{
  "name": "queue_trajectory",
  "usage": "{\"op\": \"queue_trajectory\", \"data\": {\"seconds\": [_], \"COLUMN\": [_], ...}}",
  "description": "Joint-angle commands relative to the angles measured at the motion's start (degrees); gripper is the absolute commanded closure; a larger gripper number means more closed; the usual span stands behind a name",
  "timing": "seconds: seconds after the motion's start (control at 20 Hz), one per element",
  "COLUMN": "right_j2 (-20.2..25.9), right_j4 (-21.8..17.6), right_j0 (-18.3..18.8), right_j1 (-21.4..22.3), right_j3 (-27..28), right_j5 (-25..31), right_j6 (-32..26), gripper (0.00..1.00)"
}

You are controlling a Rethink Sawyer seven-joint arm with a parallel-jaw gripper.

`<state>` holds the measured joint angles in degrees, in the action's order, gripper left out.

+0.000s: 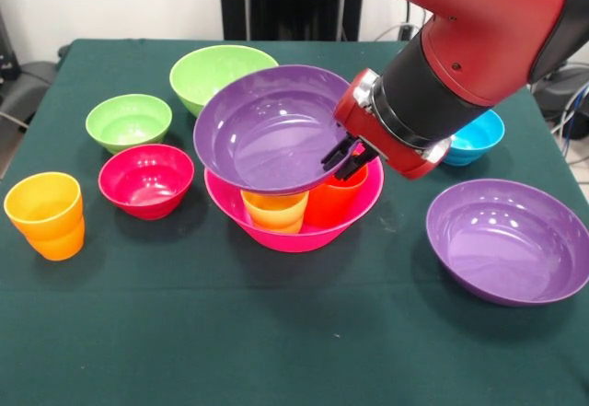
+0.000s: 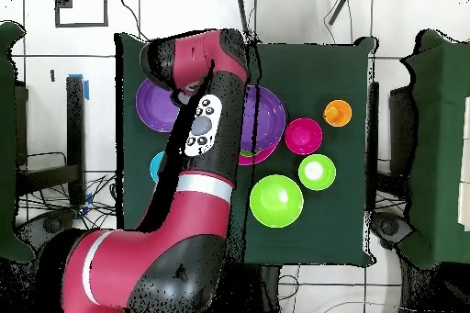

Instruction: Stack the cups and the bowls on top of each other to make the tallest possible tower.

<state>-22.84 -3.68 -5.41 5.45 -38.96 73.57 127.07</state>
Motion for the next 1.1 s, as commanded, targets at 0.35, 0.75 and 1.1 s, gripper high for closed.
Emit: {"op": "queue_trajectory", "data": {"seconds": [0.35,0.75,1.1], "right_j2": [7.36,8.20,9.16], "right_j4": [-1.53,-1.22,-0.84], "right_j0": [-0.35,-0.14,-0.33], "right_j1": [0.98,1.38,2.18], "right_j3": [-7.89,-9.09,-11.11], "right_j5": [-2.95,-3.56,-4.86], "right_j6": [-7.52,-6.86,-5.91], "gripper": [1.00,1.00,1.00]}}
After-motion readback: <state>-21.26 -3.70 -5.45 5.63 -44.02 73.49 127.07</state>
